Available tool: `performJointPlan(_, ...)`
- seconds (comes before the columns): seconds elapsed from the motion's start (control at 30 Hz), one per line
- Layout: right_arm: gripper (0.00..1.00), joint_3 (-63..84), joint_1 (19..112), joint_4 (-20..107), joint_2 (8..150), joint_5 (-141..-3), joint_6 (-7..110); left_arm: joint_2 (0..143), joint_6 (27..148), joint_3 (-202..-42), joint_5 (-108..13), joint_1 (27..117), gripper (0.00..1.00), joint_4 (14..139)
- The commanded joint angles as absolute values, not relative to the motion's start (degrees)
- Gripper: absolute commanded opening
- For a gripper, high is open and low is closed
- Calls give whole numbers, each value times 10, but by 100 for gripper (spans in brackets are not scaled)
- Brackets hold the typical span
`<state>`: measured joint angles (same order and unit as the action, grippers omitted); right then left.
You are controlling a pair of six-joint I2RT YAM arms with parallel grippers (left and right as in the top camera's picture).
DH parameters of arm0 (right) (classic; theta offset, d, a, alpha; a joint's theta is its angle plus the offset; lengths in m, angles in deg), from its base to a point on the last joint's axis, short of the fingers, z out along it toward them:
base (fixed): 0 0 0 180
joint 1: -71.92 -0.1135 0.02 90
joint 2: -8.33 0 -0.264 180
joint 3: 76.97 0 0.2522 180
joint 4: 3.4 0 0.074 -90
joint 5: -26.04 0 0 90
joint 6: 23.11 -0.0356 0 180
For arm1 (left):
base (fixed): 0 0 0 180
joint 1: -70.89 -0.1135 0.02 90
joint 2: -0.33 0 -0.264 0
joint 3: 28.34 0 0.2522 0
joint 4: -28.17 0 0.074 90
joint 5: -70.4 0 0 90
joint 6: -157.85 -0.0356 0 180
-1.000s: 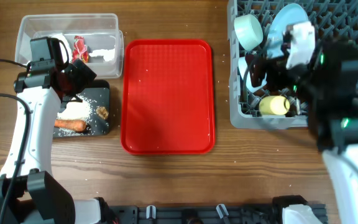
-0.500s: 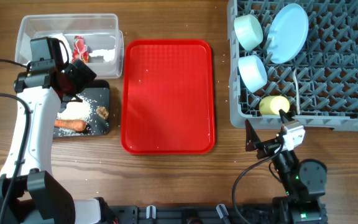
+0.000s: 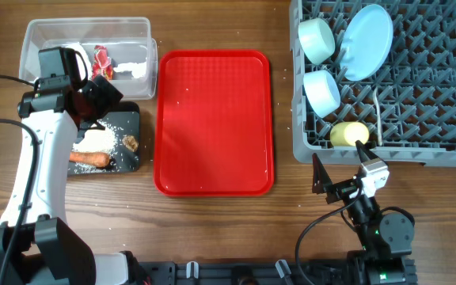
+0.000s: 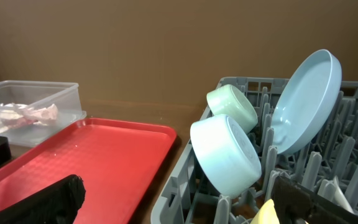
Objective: Sort waste into correct bins and load items into the dishwasher rack
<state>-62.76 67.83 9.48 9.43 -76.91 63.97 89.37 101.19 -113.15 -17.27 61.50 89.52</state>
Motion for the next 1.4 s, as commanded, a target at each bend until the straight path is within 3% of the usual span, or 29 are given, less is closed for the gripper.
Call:
performJointPlan(0.0,100,-629,676,93,88,-760,645,893,1015,-1137,-165,612,100,895)
performJointPlan(0.27,100,-629,676,93,88,-760,645,874,1015,-1137,-167,609,100,894)
performJointPlan(0.43,100,-629,676,93,88,-760,645,754,1011,-1116,-150,609,100,945)
performJointPlan(0.67,100,-629,676,93,88,-760,645,373,1010,-705,-196,609,100,627)
performJointPlan(0.8,100,-629,676,93,88,-760,645,245,952,-573,-258,610,100,494)
performJointPlan(1.17,100,-629,676,93,88,-760,645,33,874,-448,-195,683,100,466)
performJointPlan(1.37,100,-629,676,93,88,-760,645,5,878,-425,-202,683,100,462)
